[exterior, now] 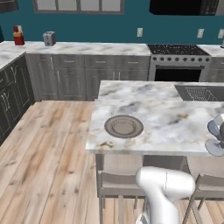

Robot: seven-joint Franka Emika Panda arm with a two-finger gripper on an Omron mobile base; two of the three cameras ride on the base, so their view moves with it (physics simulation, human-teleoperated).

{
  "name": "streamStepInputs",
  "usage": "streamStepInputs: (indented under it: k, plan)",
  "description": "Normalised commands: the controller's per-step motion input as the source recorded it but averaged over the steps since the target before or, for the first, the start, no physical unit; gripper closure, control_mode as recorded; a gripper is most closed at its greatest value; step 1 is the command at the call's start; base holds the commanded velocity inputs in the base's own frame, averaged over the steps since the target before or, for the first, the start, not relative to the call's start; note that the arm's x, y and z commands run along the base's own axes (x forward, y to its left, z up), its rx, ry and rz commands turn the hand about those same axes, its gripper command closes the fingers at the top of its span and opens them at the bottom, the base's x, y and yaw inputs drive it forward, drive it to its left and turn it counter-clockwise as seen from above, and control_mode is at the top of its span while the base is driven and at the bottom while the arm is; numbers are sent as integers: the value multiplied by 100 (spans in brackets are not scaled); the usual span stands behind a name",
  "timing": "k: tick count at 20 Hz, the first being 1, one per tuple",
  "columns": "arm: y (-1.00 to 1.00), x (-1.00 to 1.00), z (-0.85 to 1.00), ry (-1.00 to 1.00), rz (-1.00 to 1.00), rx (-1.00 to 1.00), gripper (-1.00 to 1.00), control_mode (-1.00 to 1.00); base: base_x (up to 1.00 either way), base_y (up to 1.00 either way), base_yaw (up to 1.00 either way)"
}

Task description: Retrieve the wine glasses from the counter and place one next to each plate.

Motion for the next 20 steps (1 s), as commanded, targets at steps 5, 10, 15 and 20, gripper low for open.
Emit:
streamStepInputs:
  k: [5, 10, 15, 20]
  plan:
    - [0, 0, 0, 0, 0, 0, 100, 100, 96, 3, 19]
    - [0, 0, 0, 0, 0, 0, 100, 100, 77, -10, 43]
    - [0, 0, 0, 0, 0, 0, 100, 100, 63, -1, 41]
    - [0, 47, -16, 29, 27, -1, 100, -100, 13, -1, 7]
